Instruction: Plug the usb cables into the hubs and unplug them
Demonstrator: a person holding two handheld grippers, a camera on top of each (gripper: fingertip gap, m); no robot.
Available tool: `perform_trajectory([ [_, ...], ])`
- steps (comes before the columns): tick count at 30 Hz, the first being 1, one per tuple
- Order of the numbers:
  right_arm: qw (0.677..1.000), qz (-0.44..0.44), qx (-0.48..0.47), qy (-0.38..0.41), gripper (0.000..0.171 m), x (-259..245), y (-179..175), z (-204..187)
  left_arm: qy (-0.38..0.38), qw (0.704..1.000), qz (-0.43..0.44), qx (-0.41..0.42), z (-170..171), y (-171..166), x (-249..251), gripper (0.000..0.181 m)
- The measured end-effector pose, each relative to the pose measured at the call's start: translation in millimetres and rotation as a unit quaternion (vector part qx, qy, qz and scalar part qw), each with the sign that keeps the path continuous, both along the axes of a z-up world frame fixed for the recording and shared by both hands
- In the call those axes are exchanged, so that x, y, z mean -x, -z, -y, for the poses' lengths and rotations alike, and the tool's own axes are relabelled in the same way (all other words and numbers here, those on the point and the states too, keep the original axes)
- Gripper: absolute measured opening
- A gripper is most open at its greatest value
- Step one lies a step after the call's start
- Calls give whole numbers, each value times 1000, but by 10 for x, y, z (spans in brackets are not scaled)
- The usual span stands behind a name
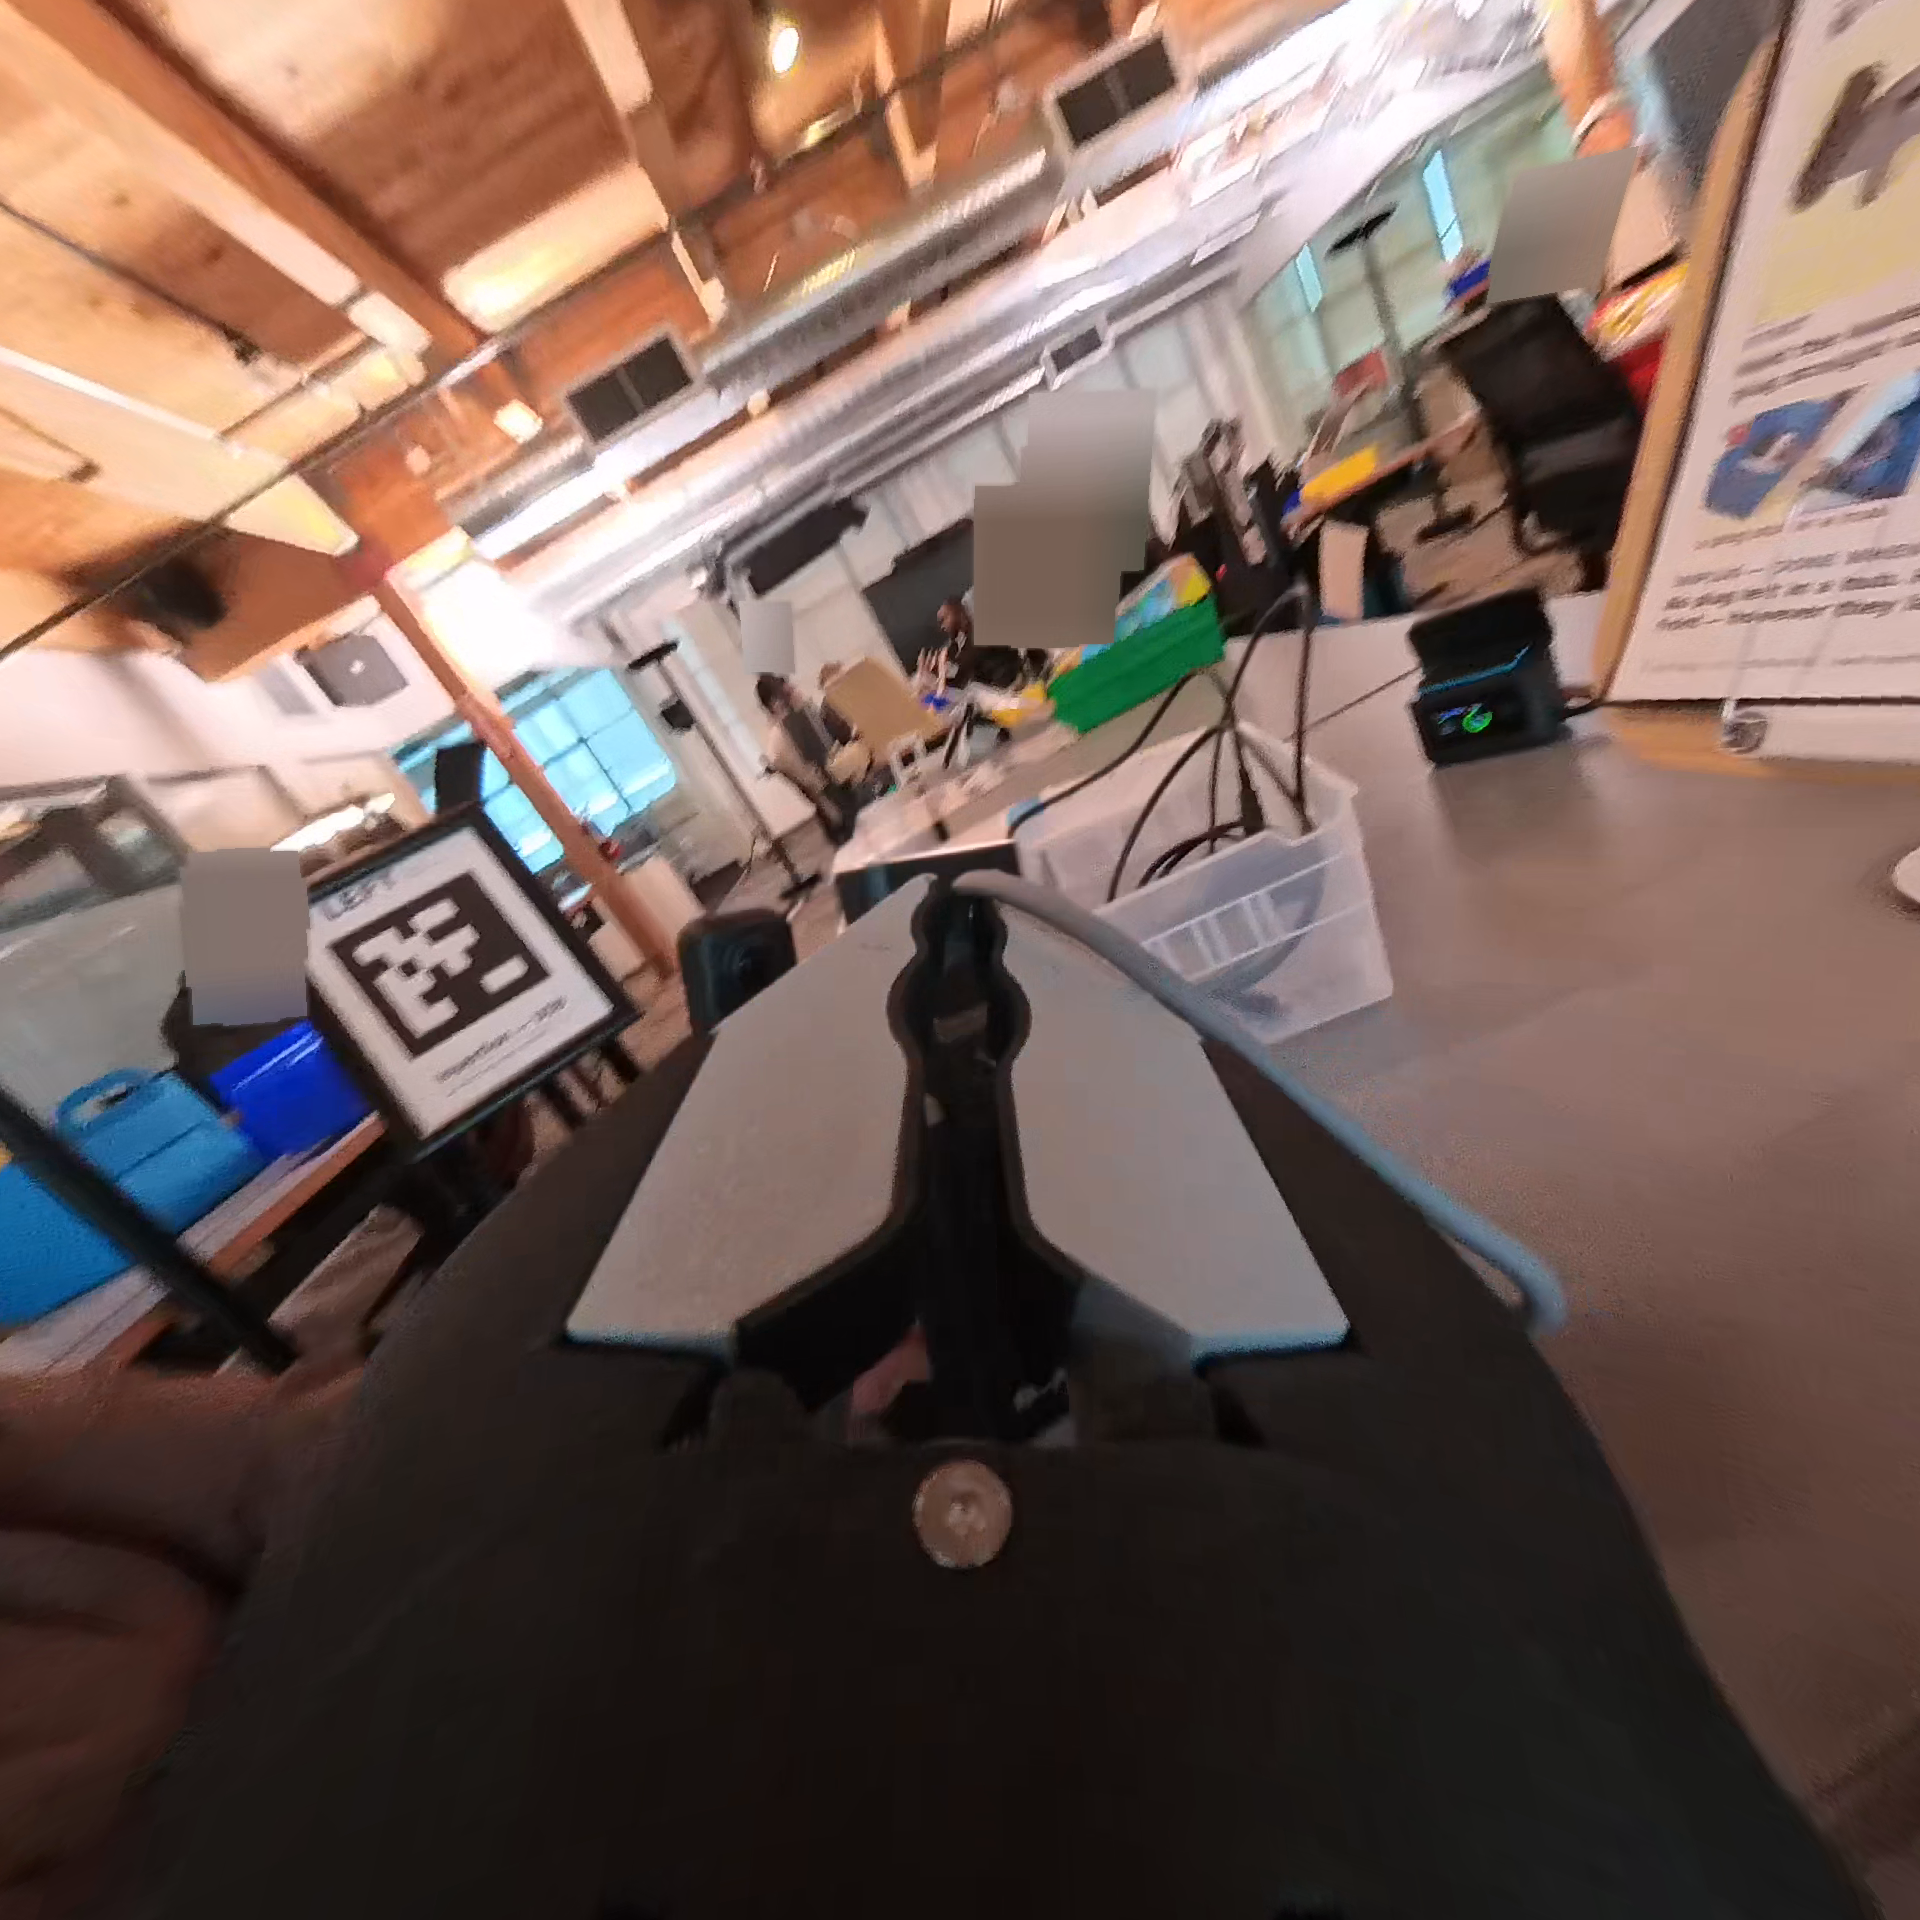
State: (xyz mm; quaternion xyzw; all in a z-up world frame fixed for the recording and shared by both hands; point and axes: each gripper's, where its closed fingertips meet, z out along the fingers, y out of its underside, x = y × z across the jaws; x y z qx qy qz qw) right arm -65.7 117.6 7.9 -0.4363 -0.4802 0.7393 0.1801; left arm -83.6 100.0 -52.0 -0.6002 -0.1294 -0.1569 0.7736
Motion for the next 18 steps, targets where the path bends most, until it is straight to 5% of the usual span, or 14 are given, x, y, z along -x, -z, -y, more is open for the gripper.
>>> perform_trajectory([
  [5, 979, 91, -185, -12, 1, -416, -263, -34, -10, 999, -48, 16, -31, 3, -95, 62],
  [9, 947, 115, -297, 37, 2, -726, -861, -323, -17, 997, -69, 19, -38, -4, -134, 62],
  [18, 921, 114, -347, 136, 2, -1238, -2276, -973, -19, 995, -100, 21, -41, -14, -211, 62],
])
